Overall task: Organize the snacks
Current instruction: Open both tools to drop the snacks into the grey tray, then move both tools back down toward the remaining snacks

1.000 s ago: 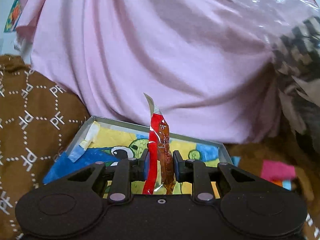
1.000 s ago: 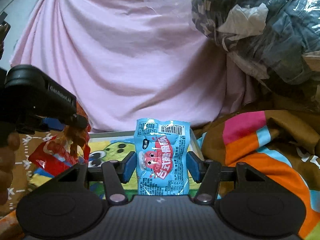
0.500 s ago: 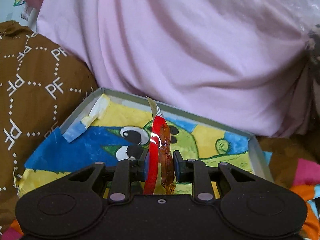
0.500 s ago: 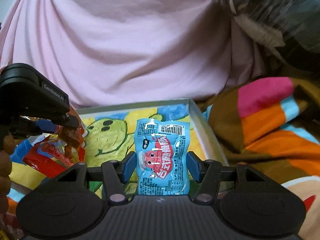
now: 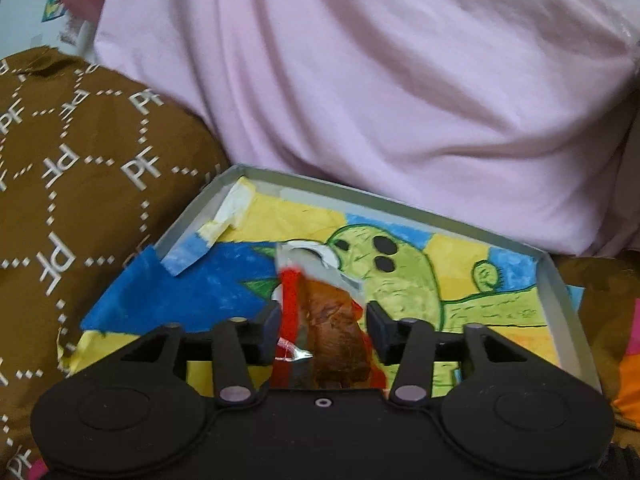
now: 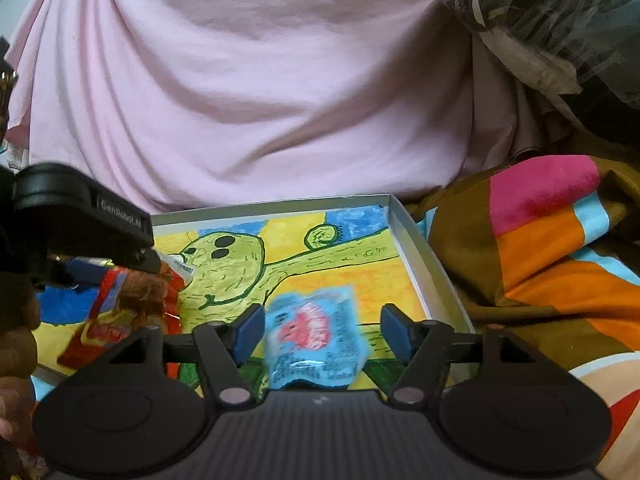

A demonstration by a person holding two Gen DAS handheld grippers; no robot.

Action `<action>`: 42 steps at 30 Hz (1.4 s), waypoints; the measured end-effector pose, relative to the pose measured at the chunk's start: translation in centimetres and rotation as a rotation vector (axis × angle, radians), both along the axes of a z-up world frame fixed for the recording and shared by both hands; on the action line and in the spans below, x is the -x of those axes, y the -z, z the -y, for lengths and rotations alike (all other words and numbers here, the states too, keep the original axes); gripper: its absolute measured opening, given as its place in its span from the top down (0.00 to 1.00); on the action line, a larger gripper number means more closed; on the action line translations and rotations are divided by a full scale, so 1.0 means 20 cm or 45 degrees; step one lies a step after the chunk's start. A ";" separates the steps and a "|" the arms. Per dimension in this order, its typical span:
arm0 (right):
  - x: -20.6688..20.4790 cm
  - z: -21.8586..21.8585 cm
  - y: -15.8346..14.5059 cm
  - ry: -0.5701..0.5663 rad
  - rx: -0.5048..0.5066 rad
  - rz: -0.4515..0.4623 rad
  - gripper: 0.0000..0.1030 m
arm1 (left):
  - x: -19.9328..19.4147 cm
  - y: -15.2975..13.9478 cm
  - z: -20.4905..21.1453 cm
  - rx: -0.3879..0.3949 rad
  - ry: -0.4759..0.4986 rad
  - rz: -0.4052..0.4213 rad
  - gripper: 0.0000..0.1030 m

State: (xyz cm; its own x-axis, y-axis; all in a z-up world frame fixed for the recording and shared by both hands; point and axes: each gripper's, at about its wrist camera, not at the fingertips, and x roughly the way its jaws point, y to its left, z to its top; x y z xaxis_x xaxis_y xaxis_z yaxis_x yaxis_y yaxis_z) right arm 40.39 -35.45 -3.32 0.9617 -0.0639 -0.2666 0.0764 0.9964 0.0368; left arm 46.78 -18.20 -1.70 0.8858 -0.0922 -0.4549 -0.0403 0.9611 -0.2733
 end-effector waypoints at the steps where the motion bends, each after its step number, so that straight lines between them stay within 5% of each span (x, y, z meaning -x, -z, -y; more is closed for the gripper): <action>1: 0.00 0.00 0.00 0.000 -0.004 -0.001 0.24 | 0.01 0.00 -0.01 0.002 -0.013 0.004 0.37; 11: 0.11 0.02 -0.07 0.052 -0.009 0.064 0.03 | 0.15 -0.10 -0.06 -0.034 -0.041 0.125 0.01; 27: 0.54 -0.03 -0.27 0.103 0.108 0.194 0.00 | 0.58 -0.24 -0.17 -0.067 0.011 0.180 0.01; 42: 0.99 -0.06 -0.32 0.005 0.237 0.159 0.00 | 1.03 -0.15 -0.29 -0.138 0.035 0.123 0.01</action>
